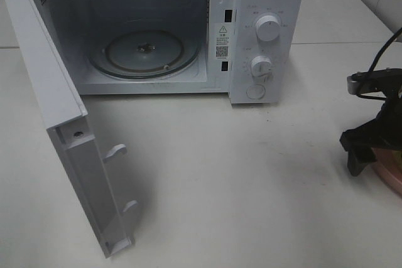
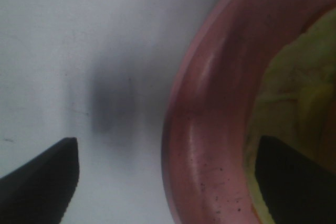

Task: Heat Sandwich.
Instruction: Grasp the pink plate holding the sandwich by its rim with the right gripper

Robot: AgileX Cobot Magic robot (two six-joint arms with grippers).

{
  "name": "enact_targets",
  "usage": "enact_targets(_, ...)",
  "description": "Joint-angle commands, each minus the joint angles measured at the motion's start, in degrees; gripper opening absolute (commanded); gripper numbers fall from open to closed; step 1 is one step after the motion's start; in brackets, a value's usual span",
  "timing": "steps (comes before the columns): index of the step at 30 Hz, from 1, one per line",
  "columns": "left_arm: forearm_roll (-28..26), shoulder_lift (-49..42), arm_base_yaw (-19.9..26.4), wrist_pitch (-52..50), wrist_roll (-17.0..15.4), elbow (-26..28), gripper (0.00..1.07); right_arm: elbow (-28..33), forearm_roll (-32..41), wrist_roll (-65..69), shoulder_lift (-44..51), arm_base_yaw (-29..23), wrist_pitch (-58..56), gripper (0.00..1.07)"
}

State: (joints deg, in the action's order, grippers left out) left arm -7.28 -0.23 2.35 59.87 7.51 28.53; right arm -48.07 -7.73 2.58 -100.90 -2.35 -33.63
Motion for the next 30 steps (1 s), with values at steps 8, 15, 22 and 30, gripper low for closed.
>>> enact_targets(8,-0.5,-1.5,0.0,-0.9,-0.4,-0.1,1.01,-0.2,-0.2,-0.7,-3.2,0.3,1.7,0.85)
enact_targets(15,-0.5,-1.5,0.0,-0.9,-0.4,-0.1,1.01,-0.2,-0.6,-0.5,-3.2,0.3,1.5,0.69)
enact_targets(22,-0.5,-1.5,0.0,-0.9,-0.4,-0.1,1.01,-0.2,-2.9,2.3,-3.2,0.3,1.4,0.2)
enact_targets(30,-0.5,-1.5,0.0,-0.9,-0.4,-0.1,1.01,-0.2,-4.1,2.7,-3.2,0.3,0.7,0.0)
